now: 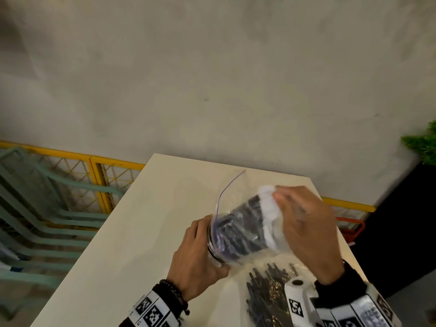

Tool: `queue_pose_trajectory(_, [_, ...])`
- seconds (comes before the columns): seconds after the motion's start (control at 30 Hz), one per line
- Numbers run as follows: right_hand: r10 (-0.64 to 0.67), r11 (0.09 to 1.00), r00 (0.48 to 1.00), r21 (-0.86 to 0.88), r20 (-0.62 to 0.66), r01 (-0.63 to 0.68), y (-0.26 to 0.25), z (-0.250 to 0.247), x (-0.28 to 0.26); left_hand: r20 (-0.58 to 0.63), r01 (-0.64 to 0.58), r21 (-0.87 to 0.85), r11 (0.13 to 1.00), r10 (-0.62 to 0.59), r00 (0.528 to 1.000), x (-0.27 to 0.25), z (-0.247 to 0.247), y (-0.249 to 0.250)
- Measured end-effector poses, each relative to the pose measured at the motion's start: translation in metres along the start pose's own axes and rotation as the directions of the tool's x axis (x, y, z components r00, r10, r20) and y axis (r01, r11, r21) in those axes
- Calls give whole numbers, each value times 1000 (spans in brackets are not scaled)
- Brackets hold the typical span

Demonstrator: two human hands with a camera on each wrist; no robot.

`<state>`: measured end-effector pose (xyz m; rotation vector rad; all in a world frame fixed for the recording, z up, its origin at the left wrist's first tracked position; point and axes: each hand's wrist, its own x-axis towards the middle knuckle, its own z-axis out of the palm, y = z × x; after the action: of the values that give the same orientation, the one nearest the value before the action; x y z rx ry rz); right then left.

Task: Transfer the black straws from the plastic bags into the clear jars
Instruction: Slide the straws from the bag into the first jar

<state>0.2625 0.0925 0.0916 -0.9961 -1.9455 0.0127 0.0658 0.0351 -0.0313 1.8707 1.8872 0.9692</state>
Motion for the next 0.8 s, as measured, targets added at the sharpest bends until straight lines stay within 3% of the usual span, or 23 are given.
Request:
queue_pose_trajectory(0.17, [-12,1000,986,-2,-163,12,0,-19,17,-2,40,-84,996,-40,999,0,-1,-4])
queue_pose_trajectory(0.57, [-65,995,997,-79,43,69,-3,-23,17,-34,-81,-146,986,77,996,7,6,4])
queue_pose_trajectory(0.63, [-20,994,992,-110,-121,7,0,-34,22,-58,-63,-187,980,53,997,10,7,3])
queue_pose_trajectory(0.7, [72,993,954,-71,-291,-97,8,-53,24,-77,-34,-202,979,19,997,13,8,-1])
queue_pose_trajectory(0.8, [199,972,897,-37,-394,-231,25,-77,17,-82,23,-235,972,-44,996,18,9,-8])
